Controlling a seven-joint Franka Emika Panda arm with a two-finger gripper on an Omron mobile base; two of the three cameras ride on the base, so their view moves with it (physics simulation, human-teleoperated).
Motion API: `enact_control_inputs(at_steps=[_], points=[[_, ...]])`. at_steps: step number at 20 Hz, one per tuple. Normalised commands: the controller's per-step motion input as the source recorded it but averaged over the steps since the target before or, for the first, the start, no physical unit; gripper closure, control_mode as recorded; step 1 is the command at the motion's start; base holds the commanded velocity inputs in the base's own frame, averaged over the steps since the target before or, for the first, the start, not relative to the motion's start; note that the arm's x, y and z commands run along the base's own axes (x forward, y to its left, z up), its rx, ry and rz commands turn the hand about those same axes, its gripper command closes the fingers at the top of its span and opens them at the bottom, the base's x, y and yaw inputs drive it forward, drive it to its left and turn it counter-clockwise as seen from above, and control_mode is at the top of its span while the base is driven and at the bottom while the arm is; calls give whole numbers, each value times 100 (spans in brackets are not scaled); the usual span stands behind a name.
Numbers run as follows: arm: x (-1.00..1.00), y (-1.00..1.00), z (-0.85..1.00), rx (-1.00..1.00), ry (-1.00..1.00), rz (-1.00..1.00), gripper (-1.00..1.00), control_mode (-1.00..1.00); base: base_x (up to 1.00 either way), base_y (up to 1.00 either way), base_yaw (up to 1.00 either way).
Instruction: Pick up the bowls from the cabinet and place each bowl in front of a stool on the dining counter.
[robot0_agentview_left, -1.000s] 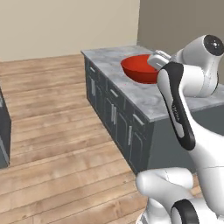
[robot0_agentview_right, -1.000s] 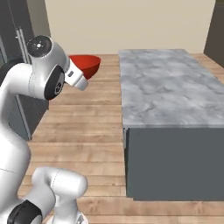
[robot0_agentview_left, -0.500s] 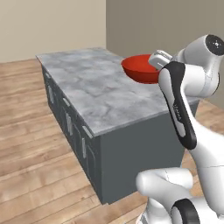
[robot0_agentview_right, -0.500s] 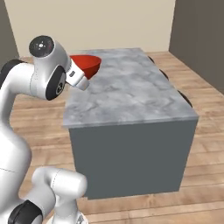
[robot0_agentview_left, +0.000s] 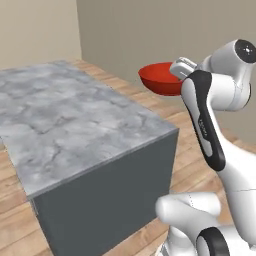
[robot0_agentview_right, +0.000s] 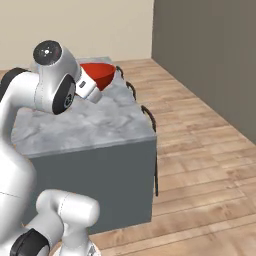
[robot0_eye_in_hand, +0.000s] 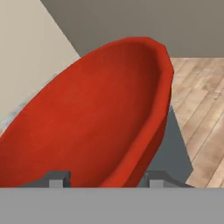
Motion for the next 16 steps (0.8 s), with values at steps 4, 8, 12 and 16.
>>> enact_control_inputs(at_steps=[4, 8, 12, 16], points=[[0, 0, 0, 0, 0, 0, 100, 100, 88, -100, -30], [0, 0, 0, 0, 0, 0, 100, 100, 81, -97, -30], [0, 0, 0, 0, 0, 0, 100, 100, 80, -87, -26], [0, 0, 0, 0, 0, 0, 100, 100, 78, -80, -21]])
